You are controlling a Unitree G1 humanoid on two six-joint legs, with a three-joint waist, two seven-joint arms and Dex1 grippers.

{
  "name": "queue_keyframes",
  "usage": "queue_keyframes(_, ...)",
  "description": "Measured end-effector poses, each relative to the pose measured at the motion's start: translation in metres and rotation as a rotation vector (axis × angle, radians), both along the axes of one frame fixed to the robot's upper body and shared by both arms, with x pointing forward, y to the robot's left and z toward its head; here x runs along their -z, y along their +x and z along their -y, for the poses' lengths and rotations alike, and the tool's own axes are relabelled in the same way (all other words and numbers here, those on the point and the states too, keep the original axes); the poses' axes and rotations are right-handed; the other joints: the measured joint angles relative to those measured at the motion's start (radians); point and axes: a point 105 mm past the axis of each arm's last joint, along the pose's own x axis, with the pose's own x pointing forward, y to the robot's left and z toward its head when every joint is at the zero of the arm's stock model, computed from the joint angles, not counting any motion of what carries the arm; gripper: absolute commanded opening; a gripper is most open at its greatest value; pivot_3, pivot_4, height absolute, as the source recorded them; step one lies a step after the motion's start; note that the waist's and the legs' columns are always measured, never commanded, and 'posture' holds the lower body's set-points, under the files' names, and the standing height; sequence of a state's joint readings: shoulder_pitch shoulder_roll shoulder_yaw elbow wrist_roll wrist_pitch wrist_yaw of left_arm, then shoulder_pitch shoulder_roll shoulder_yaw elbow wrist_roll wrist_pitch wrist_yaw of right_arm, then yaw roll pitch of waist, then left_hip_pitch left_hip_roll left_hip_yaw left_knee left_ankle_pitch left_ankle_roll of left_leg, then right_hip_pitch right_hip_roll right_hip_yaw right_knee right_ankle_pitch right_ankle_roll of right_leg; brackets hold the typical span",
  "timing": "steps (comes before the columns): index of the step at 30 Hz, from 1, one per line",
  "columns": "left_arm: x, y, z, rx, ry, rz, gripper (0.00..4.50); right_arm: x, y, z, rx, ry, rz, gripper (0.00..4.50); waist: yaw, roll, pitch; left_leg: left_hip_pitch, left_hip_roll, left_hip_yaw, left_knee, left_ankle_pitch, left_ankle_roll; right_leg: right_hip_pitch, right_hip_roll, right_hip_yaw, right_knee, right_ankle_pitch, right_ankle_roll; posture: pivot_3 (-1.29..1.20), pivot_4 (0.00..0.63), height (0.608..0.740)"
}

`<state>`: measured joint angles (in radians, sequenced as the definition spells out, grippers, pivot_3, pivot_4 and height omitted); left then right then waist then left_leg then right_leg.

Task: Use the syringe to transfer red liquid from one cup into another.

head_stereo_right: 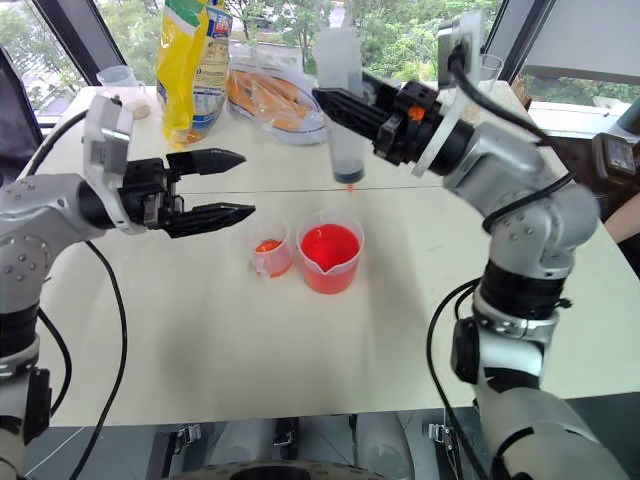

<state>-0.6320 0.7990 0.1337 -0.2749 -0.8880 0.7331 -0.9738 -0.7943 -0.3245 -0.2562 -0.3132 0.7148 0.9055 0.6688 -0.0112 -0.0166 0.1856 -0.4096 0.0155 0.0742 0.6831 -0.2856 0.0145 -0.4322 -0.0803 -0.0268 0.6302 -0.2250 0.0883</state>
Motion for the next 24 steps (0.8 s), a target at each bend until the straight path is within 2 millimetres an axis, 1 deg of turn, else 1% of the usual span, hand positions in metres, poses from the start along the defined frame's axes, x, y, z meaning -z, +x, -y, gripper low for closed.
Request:
queue_keyframes(1, -0.004, 0.001, 0.001, 0.005, -0.004, 0.01, 4.5, 0.009, 0.0, -0.003, -0.007, 0.015, -0.009, 1.39, -0.001, 0.0, 0.0, 0.0, 0.0, 0.0, 0.0, 0.0, 0.0, 0.0, 0.0, 0.0, 0.0, 0.0, 0.0, 0.0, 0.15, 0.74)
queue_keyframes(4, -0.01, 0.004, 0.004, 0.017, -0.02, 0.019, 4.5, 0.025, 0.0, -0.006, -0.006, 0.023, -0.007, 1.39, -0.002, 0.0, 0.0, 0.0, 0.0, 0.0, 0.0, 0.0, 0.0, 0.0, 0.0, 0.0, 0.0, 0.0, 0.0, 0.0, 0.15, 0.74)
queue_keyframes(7, -0.015, 0.008, 0.01, 0.033, -0.033, 0.022, 4.5, 0.054, -0.002, -0.01, 0.003, 0.003, -0.014, 1.39, -0.002, 0.0, 0.0, 0.0, 0.0, 0.0, 0.0, 0.0, 0.0, 0.0, 0.0, 0.0, 0.0, 0.0, 0.0, 0.0, 0.15, 0.74)
queue_keyframes(9, -0.012, 0.011, 0.015, 0.041, -0.036, 0.012, 4.5, 0.07, -0.001, -0.013, 0.012, -0.014, -0.018, 1.39, -0.003, 0.0, 0.0, 0.0, 0.0, 0.0, 0.0, 0.0, 0.0, 0.0, 0.0, 0.0, 0.0, 0.0, 0.0, 0.0, 0.15, 0.74)
queue_keyframes(14, -0.004, 0.014, 0.029, 0.067, -0.041, -0.012, 4.5, 0.098, -0.002, -0.019, 0.039, -0.051, 0.0, 1.39, -0.004, 0.0, 0.0, 0.001, 0.0, 0.0, 0.0, 0.0, 0.0, 0.0, 0.001, 0.0, 0.0, 0.0, 0.0, 0.0, 0.15, 0.74)
queue_keyframes(16, -0.002, 0.015, 0.033, 0.073, -0.038, -0.016, 4.5, 0.1, -0.002, -0.02, 0.044, -0.059, 0.01, 1.39, -0.004, 0.0, 0.0, 0.001, 0.0, 0.0, 0.0, 0.0, 0.0, 0.0, 0.001, 0.0, 0.0, 0.0, 0.0, 0.0, 0.15, 0.74)
queue_keyframes(19, -0.002, 0.016, 0.041, 0.095, -0.046, -0.02, 4.5, 0.097, -0.002, -0.021, 0.052, -0.056, 0.036, 1.39, -0.002, 0.0, 0.0, 0.001, 0.0, -0.001, 0.0, 0.0, 0.0, 0.0, 0.0, 0.0, 0.0, 0.0, 0.0, 0.0, 0.15, 0.74)
queue_keyframes(24, -0.008, 0.021, 0.047, 0.099, -0.062, -0.002, 4.5, 0.099, -0.004, -0.024, 0.048, -0.066, 0.049, 1.39, -0.001, 0.0, 0.0, 0.001, 0.0, -0.001, 0.0, 0.0, 0.0, 0.0, 0.0, 0.0, 0.0, 0.0, 0.0, 0.0, 0.15, 0.74)
